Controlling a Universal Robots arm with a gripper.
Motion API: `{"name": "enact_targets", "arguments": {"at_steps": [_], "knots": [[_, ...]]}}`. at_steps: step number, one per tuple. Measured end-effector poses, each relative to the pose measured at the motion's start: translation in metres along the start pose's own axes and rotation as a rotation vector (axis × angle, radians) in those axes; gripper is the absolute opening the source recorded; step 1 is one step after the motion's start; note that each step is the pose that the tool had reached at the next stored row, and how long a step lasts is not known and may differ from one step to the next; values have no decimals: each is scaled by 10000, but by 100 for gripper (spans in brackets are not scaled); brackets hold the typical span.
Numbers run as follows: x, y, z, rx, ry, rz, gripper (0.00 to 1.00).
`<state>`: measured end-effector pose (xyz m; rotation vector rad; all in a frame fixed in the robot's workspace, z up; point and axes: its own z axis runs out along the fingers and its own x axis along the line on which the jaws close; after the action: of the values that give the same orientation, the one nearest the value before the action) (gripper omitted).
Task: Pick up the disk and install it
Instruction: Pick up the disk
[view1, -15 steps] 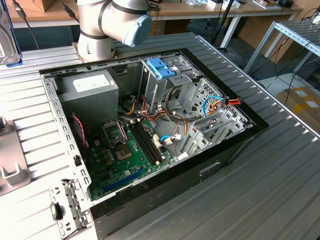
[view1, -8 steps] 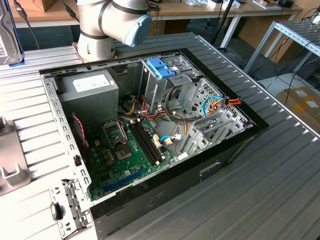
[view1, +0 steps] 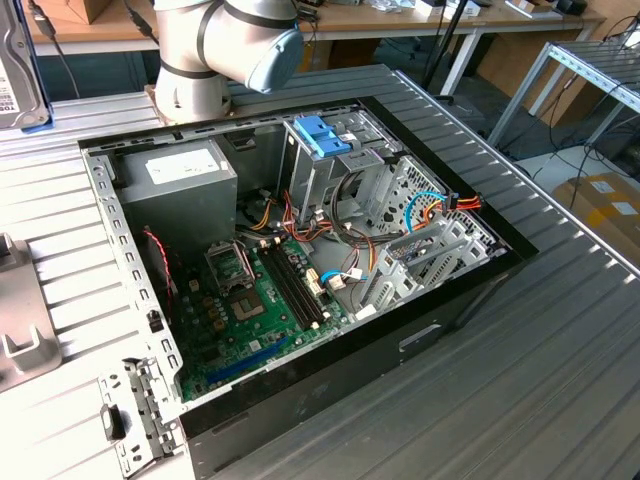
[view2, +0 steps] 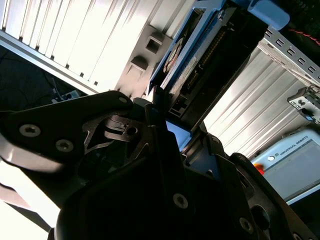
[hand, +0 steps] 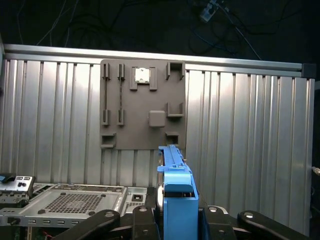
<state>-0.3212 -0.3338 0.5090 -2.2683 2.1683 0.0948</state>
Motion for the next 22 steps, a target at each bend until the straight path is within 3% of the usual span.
{"name": "enact_targets", "arguments": {"at_steps": [22], "knots": [[6,-135,-6,-1,0,0,37]]}}
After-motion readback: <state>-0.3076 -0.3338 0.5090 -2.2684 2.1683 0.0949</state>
